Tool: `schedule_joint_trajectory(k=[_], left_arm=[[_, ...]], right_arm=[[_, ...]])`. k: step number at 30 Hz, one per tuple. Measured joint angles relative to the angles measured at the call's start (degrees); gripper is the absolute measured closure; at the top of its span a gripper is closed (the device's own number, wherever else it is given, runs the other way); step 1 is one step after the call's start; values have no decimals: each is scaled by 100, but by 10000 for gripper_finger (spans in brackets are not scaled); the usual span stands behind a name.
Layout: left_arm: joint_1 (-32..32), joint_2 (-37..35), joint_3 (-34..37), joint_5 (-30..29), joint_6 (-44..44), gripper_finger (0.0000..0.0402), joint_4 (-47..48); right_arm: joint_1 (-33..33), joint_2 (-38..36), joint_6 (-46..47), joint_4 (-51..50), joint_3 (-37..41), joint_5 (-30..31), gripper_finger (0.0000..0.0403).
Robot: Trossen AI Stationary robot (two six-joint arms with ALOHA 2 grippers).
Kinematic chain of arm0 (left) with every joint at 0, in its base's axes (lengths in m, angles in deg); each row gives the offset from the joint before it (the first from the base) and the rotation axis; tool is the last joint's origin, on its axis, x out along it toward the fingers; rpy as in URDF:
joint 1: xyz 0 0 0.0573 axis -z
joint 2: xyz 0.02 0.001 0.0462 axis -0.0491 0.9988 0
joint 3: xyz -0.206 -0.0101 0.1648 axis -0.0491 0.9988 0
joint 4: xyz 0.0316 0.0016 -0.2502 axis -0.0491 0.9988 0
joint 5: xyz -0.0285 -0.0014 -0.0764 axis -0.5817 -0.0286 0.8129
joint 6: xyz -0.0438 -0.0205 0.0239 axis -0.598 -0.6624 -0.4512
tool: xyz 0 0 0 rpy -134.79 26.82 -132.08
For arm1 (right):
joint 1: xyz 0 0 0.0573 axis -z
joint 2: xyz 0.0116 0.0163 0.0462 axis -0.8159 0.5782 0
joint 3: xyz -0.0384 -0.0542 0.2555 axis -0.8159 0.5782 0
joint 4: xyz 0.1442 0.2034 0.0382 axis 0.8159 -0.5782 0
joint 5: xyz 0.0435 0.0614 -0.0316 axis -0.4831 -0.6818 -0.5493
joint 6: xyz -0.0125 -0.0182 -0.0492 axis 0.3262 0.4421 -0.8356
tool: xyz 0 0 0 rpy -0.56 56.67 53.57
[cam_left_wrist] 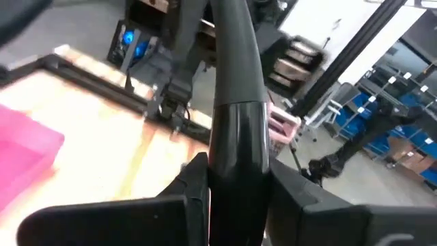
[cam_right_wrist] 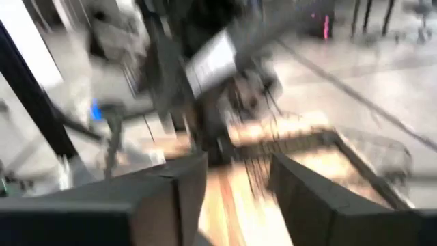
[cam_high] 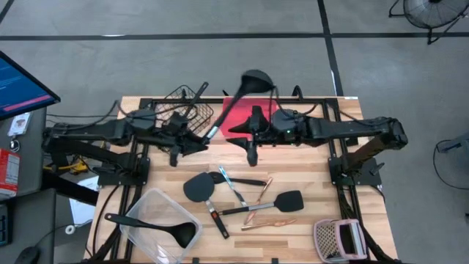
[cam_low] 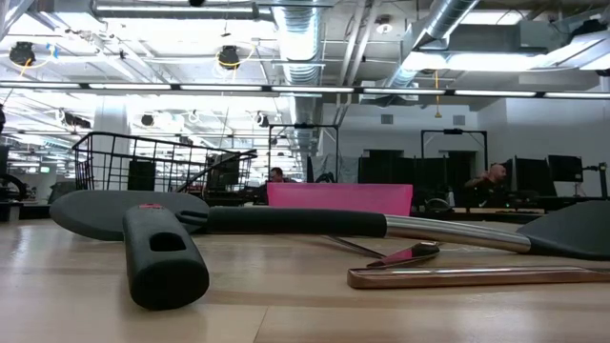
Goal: Pick & Place Kitchen Items
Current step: Put the soup ladle into the white bin
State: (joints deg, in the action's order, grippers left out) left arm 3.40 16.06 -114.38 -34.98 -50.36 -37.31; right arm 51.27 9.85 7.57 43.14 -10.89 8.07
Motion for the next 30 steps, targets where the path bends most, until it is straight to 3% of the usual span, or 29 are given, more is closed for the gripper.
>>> schedule_joint_trajectory(k=[7,15,20,25,30], left_arm=[[9,-474,0,-92,-76,334,535],[11,-818,-4,-47,-557,334,2153],[11,-889,-2,954,-1193,334,3085],[271,-1169,-3,2105,-2361,334,3376],[557,-1613,-313,2251,-3497,334,3715]], right_arm=[[-147,-272,77,-1032,9,9,179],[-755,-874,649,-3549,7,35,180],[-1138,-1168,1055,-4168,2,528,193],[-1295,-1245,1163,-4216,2,807,206],[-1376,-1139,1164,-4226,7,811,217]])
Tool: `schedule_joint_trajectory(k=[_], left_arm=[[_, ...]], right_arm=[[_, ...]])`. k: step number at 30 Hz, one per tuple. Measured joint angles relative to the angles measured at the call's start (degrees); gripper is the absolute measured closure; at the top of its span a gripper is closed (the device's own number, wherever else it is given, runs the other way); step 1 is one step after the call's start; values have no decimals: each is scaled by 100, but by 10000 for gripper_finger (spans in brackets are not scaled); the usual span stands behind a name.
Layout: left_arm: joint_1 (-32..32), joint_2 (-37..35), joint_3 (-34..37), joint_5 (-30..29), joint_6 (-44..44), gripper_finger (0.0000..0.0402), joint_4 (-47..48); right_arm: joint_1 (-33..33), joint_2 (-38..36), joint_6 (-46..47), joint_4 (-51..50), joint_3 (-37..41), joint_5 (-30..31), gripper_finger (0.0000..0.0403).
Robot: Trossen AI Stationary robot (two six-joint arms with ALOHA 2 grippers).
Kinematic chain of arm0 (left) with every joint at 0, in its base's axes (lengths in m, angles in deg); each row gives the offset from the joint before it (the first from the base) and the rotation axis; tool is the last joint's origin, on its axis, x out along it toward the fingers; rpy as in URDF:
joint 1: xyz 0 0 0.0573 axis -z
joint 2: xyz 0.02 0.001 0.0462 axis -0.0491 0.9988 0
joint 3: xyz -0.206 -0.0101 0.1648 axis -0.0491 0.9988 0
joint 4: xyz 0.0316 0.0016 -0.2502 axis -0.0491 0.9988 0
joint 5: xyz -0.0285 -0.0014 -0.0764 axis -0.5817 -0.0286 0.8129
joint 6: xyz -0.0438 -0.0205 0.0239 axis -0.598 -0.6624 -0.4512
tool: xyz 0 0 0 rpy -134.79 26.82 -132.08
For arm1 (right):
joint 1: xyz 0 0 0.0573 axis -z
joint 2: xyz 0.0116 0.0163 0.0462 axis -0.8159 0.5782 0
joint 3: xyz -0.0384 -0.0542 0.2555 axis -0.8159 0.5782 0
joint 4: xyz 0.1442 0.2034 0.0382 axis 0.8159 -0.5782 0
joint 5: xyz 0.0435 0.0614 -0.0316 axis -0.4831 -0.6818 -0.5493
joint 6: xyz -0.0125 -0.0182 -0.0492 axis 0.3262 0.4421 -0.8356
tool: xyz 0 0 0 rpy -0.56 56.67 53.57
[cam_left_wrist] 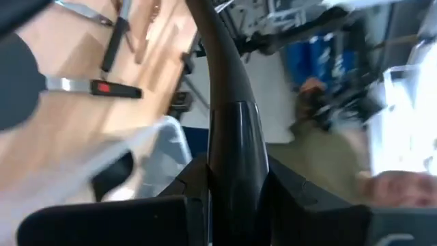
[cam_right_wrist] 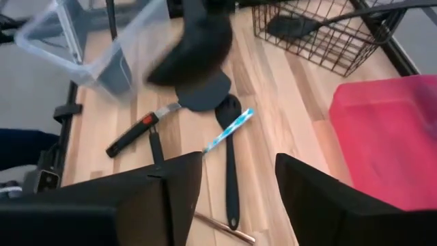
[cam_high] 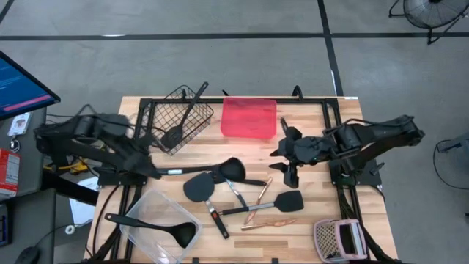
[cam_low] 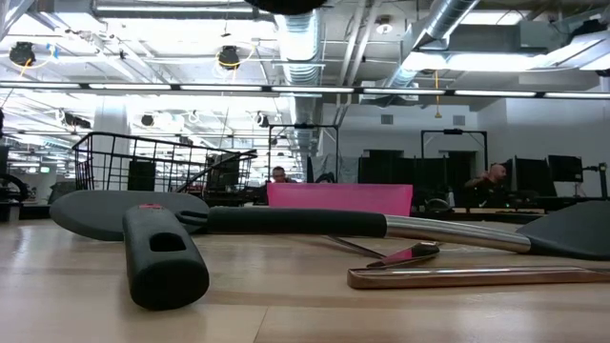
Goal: Pick & Place Kitchen Items
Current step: Put the soup ladle into the white bin
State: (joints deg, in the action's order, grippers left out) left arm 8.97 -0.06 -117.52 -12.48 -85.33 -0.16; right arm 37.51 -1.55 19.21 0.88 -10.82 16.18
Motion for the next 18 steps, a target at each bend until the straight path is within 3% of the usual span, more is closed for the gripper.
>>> schedule_joint_trajectory(k=[8,18], left_arm=[[206,-409,-856,22,-1107,334,978],[530,-423,-1354,754,-1962,334,2578]], right_arm=[[-88,427,2,7,4,-20,222],[-85,661,174,18,-5,-23,220]])
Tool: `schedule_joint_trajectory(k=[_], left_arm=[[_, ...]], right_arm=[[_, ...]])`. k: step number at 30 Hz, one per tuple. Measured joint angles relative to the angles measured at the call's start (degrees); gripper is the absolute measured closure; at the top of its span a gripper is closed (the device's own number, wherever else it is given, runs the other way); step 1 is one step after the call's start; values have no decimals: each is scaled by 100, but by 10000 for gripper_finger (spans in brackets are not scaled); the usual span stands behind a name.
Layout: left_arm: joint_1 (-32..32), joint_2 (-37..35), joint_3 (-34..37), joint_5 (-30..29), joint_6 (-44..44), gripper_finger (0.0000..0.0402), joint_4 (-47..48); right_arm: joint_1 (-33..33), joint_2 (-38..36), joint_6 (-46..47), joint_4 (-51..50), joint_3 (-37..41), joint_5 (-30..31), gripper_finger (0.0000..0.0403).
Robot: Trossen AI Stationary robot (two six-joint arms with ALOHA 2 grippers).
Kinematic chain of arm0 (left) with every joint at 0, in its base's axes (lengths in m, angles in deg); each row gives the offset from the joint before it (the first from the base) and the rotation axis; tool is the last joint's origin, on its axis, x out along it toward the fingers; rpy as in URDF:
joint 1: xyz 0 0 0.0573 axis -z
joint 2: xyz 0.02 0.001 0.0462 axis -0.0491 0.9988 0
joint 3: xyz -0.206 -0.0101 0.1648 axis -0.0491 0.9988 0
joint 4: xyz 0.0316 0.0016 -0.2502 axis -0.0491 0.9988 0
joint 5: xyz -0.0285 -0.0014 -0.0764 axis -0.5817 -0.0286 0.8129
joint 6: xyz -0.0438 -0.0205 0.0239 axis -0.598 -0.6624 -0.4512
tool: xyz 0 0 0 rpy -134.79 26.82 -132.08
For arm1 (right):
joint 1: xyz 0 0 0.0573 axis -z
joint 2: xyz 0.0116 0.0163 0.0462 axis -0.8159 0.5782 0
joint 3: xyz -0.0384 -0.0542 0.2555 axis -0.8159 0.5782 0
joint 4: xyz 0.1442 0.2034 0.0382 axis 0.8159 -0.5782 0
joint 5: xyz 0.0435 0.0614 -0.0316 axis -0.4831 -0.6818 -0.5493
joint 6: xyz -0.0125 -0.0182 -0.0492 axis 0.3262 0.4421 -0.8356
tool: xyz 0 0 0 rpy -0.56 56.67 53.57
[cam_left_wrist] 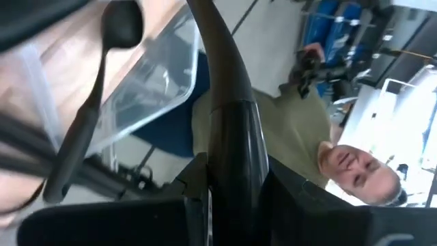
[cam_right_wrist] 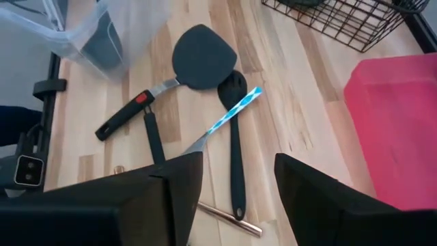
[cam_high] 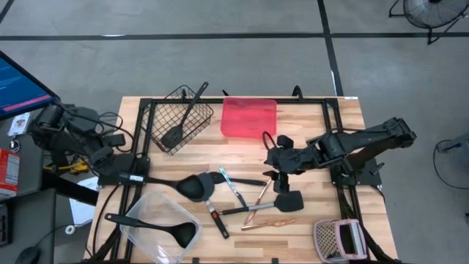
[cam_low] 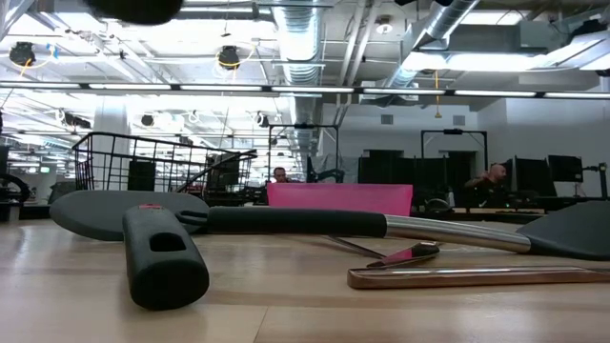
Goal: Pick & Place Kitchen Items
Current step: Put the soup ladle into the white bin
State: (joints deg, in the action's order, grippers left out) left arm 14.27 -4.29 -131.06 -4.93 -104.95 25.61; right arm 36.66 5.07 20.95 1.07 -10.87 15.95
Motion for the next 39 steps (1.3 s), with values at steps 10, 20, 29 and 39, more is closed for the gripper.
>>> schedule_joint_trajectory(k=[10,20,29,39], left_arm=[[286,167,-72,826,-246,334,12],[737,439,-164,1038,-661,334,509],[1439,921,-31,947,-620,334,543],[1968,1594,321,610,-184,329,205]], right_arm=[[-78,31,127,-149,4,0,227],[-120,31,125,-117,4,20,228],[-120,31,123,-120,4,24,228],[-120,31,71,-126,4,24,228]])
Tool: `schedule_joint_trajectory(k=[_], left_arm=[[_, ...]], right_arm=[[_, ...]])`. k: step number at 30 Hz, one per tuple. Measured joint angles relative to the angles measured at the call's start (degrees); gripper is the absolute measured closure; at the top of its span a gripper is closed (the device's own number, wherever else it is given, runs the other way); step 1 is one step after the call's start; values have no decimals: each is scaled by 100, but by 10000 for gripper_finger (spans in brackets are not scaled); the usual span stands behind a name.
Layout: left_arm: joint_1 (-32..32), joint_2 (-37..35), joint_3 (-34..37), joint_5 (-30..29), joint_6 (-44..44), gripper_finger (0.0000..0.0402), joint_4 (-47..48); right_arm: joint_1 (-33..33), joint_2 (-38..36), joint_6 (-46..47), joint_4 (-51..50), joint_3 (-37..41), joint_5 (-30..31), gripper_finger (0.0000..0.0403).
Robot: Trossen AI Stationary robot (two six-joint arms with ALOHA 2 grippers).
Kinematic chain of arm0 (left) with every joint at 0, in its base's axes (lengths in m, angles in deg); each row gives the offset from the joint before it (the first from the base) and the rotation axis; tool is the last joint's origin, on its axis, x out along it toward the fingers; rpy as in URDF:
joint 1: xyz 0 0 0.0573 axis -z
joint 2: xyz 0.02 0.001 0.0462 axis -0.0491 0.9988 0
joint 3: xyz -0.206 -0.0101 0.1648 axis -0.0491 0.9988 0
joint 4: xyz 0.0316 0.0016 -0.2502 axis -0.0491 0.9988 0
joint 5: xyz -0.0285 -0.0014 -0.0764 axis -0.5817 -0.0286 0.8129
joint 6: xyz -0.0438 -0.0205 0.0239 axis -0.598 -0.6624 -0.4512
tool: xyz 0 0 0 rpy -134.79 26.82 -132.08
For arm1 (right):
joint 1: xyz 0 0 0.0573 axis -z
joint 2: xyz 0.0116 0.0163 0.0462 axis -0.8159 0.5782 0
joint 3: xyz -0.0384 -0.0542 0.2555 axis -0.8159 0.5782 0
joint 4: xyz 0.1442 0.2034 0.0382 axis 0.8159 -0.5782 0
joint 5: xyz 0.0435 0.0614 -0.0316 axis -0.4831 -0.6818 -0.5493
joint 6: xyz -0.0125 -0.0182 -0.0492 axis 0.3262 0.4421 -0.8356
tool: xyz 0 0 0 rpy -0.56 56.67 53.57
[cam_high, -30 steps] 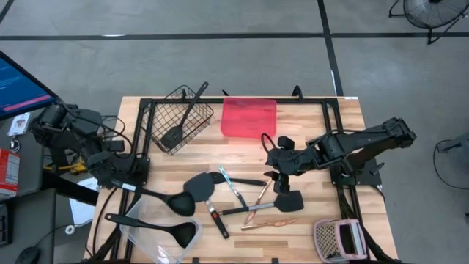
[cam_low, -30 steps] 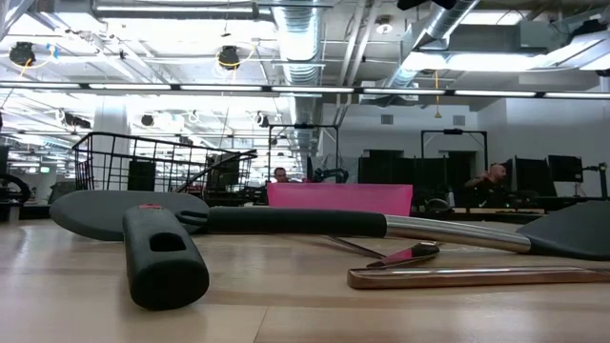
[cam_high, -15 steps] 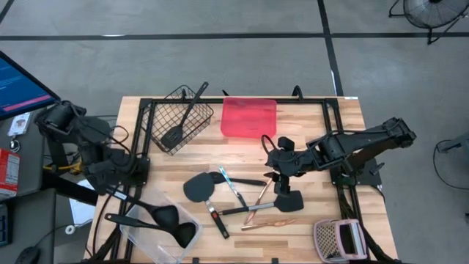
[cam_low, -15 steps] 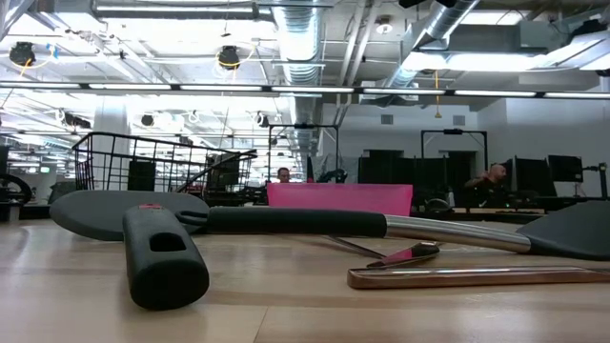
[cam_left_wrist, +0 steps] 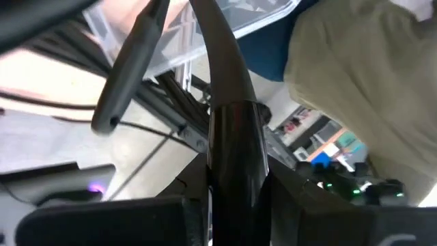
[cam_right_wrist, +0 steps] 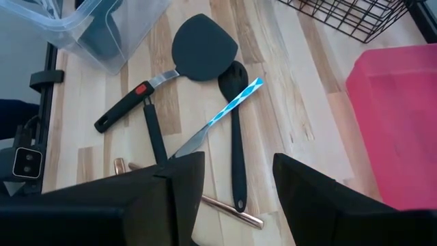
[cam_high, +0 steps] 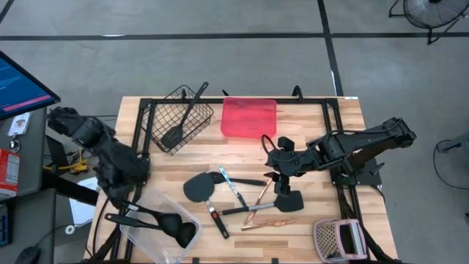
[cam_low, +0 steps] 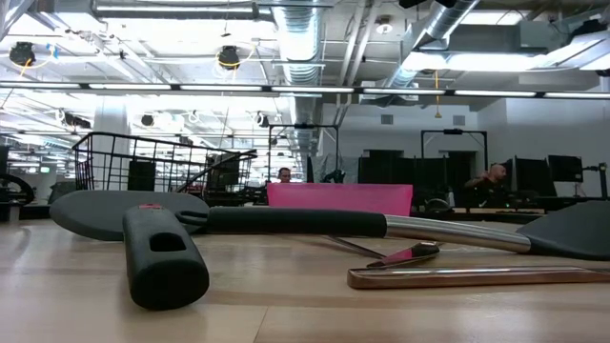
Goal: Pick & Place Kitchen Items
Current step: Put the soup ladle into the white bin
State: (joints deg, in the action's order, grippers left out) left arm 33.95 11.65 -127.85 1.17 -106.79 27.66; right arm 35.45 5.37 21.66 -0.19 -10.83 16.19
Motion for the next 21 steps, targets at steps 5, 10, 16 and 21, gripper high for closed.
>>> schedule_joint_trajectory(k=[5,10,16,21], left_arm=[[120,206,149,6,213,327,-136],[120,241,160,-189,206,315,-242],[119,228,160,-396,211,260,-248],[118,226,160,-393,207,196,-255]], right_arm=[[0,0,-9,-2,0,-2,228],[0,0,-141,-2,0,-4,228],[0,0,-220,0,0,-26,228],[26,0,-265,5,0,-25,217]])
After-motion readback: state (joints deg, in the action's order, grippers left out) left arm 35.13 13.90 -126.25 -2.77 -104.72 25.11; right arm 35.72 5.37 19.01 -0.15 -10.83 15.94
